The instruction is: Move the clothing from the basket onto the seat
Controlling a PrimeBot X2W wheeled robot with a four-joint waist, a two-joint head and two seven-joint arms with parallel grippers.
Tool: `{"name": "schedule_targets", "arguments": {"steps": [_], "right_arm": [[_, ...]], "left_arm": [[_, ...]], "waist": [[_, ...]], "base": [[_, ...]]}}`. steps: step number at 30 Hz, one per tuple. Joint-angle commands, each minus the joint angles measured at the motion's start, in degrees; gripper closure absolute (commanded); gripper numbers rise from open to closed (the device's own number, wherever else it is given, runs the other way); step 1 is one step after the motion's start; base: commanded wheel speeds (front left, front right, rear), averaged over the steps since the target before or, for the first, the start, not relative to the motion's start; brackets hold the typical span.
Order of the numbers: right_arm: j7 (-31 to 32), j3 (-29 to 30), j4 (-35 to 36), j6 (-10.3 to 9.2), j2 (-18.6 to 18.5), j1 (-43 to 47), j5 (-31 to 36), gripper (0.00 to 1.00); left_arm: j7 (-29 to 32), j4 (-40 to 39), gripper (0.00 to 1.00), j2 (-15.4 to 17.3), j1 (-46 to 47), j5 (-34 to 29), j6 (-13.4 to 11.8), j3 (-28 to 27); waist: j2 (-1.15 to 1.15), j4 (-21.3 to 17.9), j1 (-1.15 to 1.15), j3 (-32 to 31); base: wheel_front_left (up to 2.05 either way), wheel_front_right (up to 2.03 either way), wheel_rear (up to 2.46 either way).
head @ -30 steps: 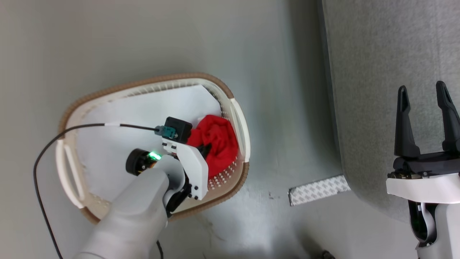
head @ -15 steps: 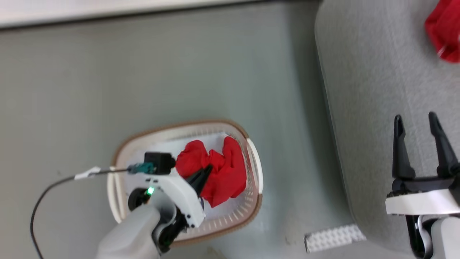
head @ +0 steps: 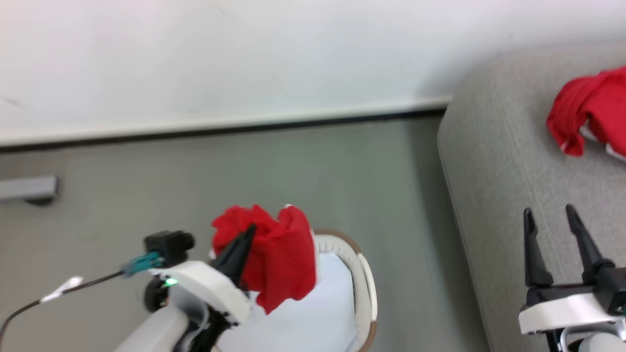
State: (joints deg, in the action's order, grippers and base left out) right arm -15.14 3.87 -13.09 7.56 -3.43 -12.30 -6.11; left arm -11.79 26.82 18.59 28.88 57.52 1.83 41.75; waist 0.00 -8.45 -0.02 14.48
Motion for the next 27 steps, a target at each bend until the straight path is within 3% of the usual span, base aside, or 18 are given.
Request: {"name": "schedule_targets", "arguments": {"steps": [1, 17, 22, 27], "right_arm": [[0.0, -0.8, -0.9, -0.15, -0.6, 1.4, 0.5, 0.00], [0.0, -7.0, -2.9, -0.15, -1.5, 7.7, -0.4, 0.00], [0.0, -8.4, -2.2, -0.15, -1.8, 8.4, -0.6, 0.00], [0.0, -8.8, -1.5, -0.15, -2.7, 9.1, -1.1, 0.00]], "left_arm": [[-1.1, -3.6, 1.00, 2.3, -2.5, -1.2, -2.1, -1.2], [-3.3, -23.2, 1.00, 13.0, -16.5, -10.4, -14.4, -7.6], [-3.4, -26.7, 1.00, 13.1, -21.8, -14.3, -14.4, -12.4], [-3.4, -28.2, 1.00, 11.9, -26.0, -20.3, -11.5, -16.6]], "waist": [[0.00, 1.2, 0.02, -4.9], [0.00, 1.8, 0.02, -14.7], [0.00, 2.1, 0.02, -15.6], [0.00, 2.5, 0.02, -16.5]], "base": [[0.00, 0.00, 0.00], [0.00, 0.00, 0.00], [0.00, 0.00, 0.00], [0.00, 0.00, 0.00]]}}
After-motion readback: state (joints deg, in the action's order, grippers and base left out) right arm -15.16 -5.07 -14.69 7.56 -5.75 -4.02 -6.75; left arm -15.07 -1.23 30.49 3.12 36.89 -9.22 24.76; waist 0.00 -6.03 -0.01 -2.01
